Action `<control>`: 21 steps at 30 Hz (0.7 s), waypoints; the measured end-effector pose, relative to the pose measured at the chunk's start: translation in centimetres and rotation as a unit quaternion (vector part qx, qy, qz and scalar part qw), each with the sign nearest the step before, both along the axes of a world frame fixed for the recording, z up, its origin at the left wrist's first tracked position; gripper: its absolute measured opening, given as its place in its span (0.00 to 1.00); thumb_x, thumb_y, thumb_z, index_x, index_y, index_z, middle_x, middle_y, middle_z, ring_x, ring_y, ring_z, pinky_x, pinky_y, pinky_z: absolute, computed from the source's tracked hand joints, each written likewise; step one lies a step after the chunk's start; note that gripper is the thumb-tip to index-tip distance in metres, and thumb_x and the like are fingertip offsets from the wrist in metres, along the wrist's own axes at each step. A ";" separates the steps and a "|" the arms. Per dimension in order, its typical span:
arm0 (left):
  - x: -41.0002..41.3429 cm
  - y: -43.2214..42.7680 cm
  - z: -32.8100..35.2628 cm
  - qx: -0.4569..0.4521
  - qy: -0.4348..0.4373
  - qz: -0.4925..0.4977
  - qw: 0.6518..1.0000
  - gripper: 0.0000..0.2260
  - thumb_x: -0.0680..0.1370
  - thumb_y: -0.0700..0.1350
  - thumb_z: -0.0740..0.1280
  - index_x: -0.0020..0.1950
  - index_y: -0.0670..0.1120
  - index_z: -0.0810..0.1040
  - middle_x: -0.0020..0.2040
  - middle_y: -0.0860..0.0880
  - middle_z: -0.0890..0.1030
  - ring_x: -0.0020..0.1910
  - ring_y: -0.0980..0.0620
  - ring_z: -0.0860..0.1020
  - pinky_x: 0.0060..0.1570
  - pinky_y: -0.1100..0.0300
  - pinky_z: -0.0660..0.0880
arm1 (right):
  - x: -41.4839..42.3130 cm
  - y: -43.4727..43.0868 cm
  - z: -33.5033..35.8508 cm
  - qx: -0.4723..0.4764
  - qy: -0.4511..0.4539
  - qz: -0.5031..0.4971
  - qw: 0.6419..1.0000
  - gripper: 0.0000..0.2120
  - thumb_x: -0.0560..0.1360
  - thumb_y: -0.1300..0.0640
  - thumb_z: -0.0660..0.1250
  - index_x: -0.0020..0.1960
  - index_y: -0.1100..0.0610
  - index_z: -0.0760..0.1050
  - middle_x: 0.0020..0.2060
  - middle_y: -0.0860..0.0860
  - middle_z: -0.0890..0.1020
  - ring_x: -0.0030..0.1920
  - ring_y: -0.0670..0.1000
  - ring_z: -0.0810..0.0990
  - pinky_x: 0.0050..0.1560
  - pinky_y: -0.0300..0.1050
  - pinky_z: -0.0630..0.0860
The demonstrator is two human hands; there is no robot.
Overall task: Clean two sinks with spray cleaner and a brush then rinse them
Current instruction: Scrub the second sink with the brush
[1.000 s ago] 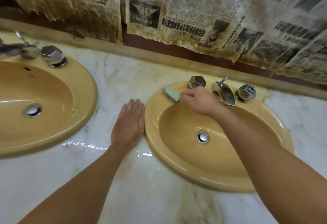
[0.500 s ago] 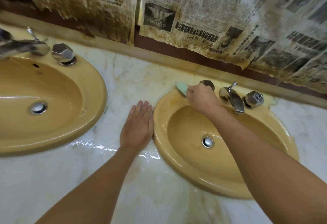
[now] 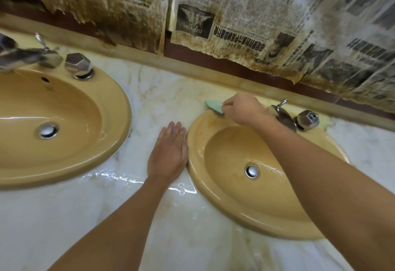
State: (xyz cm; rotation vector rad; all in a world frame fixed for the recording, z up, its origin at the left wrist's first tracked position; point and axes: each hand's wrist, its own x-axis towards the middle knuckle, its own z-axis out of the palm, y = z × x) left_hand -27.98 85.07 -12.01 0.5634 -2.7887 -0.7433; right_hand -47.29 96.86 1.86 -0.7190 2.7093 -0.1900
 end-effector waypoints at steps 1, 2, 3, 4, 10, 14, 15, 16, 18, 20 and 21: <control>-0.1 0.0 0.0 -0.001 0.001 0.000 1.000 0.31 0.82 0.53 0.41 0.77 0.42 0.69 0.79 0.46 0.66 0.81 0.49 0.58 0.80 0.55 0.47 | 0.4 1.4 -0.2 -0.023 -0.017 0.009 1.000 0.13 0.74 0.53 0.62 0.46 0.47 0.85 0.40 0.49 0.83 0.37 0.52 0.79 0.36 0.44 0.77; -0.1 0.0 0.0 -0.002 0.000 0.001 1.000 0.31 0.82 0.53 0.41 0.77 0.42 0.69 0.79 0.46 0.66 0.80 0.49 0.58 0.80 0.55 0.47 | 0.9 2.7 -0.3 -0.037 -0.014 0.009 0.999 0.13 0.76 0.53 0.62 0.50 0.46 0.85 0.40 0.49 0.83 0.37 0.51 0.79 0.37 0.45 0.78; -0.1 0.1 0.0 -0.001 0.001 0.002 1.000 0.31 0.82 0.53 0.41 0.77 0.43 0.69 0.79 0.46 0.66 0.81 0.49 0.58 0.80 0.55 0.46 | 1.3 4.0 -0.6 -0.038 0.018 -0.004 0.999 0.13 0.77 0.53 0.61 0.53 0.46 0.84 0.39 0.50 0.82 0.38 0.52 0.79 0.38 0.47 0.80; -0.1 0.1 0.0 0.001 0.002 0.003 1.000 0.31 0.82 0.53 0.41 0.77 0.43 0.69 0.79 0.46 0.66 0.81 0.49 0.58 0.80 0.55 0.46 | 1.6 5.2 -1.1 -0.035 0.058 -0.026 0.997 0.13 0.78 0.52 0.61 0.55 0.47 0.84 0.37 0.51 0.81 0.38 0.54 0.79 0.40 0.50 0.80; 0.0 0.2 0.3 0.010 0.006 0.004 1.000 0.30 0.82 0.53 0.42 0.77 0.43 0.69 0.79 0.46 0.67 0.80 0.49 0.58 0.80 0.54 0.47 | 3.0 10.3 -3.5 -0.050 0.121 -0.073 0.989 0.14 0.80 0.47 0.62 0.63 0.44 0.81 0.34 0.51 0.81 0.32 0.53 0.77 0.31 0.46 0.74; -0.1 0.1 0.0 0.001 0.002 0.002 1.000 0.29 0.82 0.52 0.43 0.76 0.42 0.70 0.78 0.45 0.68 0.80 0.48 0.59 0.80 0.53 0.49 | 5.2 9.7 -4.1 -0.082 0.066 0.007 0.994 0.14 0.79 0.48 0.63 0.62 0.43 0.81 0.29 0.44 0.79 0.29 0.46 0.74 0.31 0.45 0.72; -0.1 0.1 0.0 -0.001 0.001 0.001 1.000 0.29 0.82 0.52 0.43 0.76 0.41 0.70 0.78 0.45 0.68 0.80 0.48 0.60 0.80 0.52 0.50 | 5.9 9.2 -4.2 -0.102 0.023 0.029 0.994 0.13 0.79 0.48 0.64 0.61 0.42 0.81 0.26 0.41 0.77 0.27 0.45 0.72 0.30 0.44 0.68; -0.2 0.2 0.0 0.000 0.000 0.000 1.000 0.29 0.82 0.52 0.43 0.76 0.41 0.70 0.78 0.45 0.67 0.80 0.48 0.59 0.80 0.53 0.49 | 6.0 8.7 -4.1 -0.109 0.010 0.031 0.993 0.13 0.79 0.48 0.64 0.61 0.42 0.81 0.25 0.41 0.76 0.26 0.44 0.71 0.29 0.44 0.67; -0.2 0.1 0.0 0.001 -0.002 0.001 1.000 0.30 0.82 0.52 0.42 0.77 0.42 0.69 0.79 0.46 0.67 0.80 0.48 0.58 0.80 0.54 0.48 | 4.8 7.8 -4.1 -0.104 0.056 -0.033 0.992 0.14 0.79 0.48 0.62 0.61 0.43 0.81 0.31 0.46 0.80 0.31 0.48 0.74 0.32 0.45 0.70; -0.1 0.2 0.1 0.005 0.000 0.003 1.000 0.30 0.82 0.52 0.42 0.77 0.42 0.69 0.79 0.46 0.66 0.80 0.49 0.58 0.80 0.54 0.48 | 3.9 7.1 -3.8 -0.088 0.081 -0.077 0.990 0.15 0.79 0.49 0.61 0.60 0.44 0.81 0.37 0.54 0.82 0.35 0.56 0.78 0.34 0.48 0.76; -0.1 0.2 0.1 0.007 0.001 0.003 1.000 0.30 0.82 0.52 0.42 0.77 0.42 0.69 0.79 0.46 0.67 0.80 0.49 0.58 0.80 0.54 0.48 | 4.0 6.7 -3.6 -0.087 0.055 -0.045 0.994 0.14 0.78 0.49 0.61 0.59 0.44 0.81 0.37 0.54 0.83 0.34 0.55 0.78 0.34 0.49 0.77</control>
